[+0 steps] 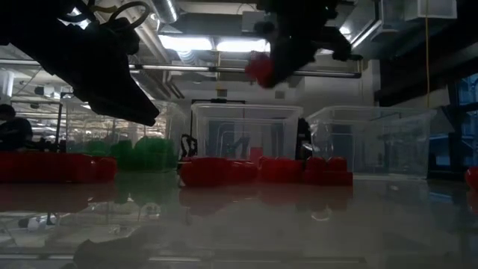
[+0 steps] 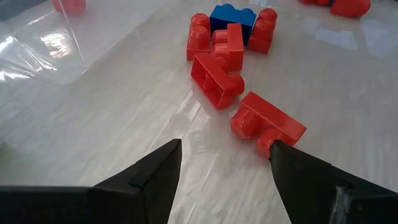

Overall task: Sort blocks
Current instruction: Put the red game piece into the middle transparent bin

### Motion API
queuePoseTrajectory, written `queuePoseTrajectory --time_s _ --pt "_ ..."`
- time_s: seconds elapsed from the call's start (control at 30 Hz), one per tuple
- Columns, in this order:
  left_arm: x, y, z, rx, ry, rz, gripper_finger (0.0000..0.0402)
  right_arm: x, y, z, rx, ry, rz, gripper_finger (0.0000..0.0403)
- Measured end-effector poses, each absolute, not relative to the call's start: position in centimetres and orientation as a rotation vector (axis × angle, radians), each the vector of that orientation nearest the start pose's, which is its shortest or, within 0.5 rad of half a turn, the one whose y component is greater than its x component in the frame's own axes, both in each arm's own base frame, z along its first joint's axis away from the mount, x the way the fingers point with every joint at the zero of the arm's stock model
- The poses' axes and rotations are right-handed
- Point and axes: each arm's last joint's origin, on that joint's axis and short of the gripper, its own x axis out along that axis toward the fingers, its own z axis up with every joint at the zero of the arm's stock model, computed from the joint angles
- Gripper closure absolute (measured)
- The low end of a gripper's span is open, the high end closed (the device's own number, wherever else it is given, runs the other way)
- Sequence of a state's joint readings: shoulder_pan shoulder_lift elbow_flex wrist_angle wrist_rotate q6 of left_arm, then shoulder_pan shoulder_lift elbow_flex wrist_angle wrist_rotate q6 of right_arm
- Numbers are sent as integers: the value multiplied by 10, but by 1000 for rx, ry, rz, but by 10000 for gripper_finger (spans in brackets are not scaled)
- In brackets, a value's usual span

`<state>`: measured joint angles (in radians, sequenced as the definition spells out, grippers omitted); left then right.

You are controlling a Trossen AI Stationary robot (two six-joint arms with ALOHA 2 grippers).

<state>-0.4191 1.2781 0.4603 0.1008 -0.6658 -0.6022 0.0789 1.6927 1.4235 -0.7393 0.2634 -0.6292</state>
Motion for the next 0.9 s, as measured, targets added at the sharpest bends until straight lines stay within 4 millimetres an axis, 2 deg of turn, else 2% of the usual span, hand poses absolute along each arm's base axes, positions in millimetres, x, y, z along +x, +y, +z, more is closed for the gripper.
queuePoseTrajectory --time_s 0.2,0.33,0.53,0.67,0.77,0.9 --pt "212 -75 159 -213 511 405 171 344 -23 318 -850 904 -96 341" --pt "212 -75 160 -213 507 403 171 347 -53 324 -887 869 -170 336" --pt "212 -75 160 -215 506 403 171 350 -96 317 -854 892 -285 335" --pt "212 -75 160 -218 504 403 171 349 -118 310 -778 911 -346 334" --pt "212 -75 160 -218 504 403 171 350 -124 303 -723 930 -342 324" --pt "212 -75 160 -215 505 402 171 350 -121 303 -717 928 -330 268"
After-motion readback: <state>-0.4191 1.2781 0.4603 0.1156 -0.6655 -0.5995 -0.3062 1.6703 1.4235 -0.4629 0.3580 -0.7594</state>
